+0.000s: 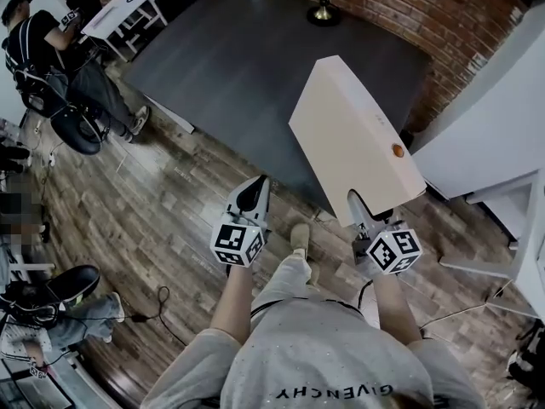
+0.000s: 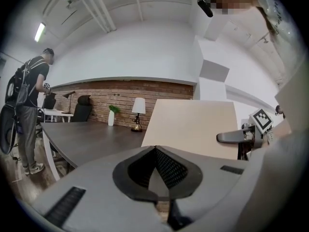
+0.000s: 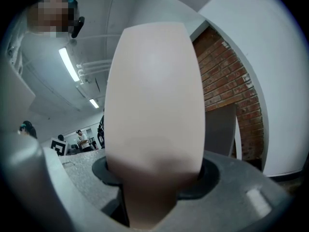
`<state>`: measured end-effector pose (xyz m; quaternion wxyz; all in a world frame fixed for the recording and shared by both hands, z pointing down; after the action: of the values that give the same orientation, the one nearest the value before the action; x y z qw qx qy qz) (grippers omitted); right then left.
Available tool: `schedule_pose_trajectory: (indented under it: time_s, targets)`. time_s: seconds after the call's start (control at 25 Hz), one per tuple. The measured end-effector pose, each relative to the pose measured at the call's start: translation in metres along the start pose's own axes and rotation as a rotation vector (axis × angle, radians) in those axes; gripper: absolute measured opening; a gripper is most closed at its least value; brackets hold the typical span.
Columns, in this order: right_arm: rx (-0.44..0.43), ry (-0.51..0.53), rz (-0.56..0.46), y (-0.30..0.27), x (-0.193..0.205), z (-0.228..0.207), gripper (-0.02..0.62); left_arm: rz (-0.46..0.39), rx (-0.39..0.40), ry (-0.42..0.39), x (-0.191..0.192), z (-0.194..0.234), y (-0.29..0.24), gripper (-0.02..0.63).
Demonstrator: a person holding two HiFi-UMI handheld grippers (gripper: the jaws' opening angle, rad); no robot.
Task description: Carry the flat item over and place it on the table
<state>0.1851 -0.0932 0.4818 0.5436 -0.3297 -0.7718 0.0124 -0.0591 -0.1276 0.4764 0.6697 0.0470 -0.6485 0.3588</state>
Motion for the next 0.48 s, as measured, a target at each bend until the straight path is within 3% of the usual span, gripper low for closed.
schedule_pose_trajectory:
  time_s: [0.48]
  targets:
    - [-0.041, -0.060, 0.049, -0.066, -0.032, -0.010, 0.273, 0.018, -0.009, 0.025, -0.015, 0.038, -0.043, -0.002]
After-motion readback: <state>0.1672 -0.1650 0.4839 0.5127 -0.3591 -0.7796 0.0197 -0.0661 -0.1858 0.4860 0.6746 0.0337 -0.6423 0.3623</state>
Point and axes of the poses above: the fingertips, and each gripper's own axes: y backward along the fingers, z to its left, x out of its underside, the point moved 3 cm from there along y, backward along the fingers, and after that the axes turned 15 degrees about z, right-handed, at the moved point
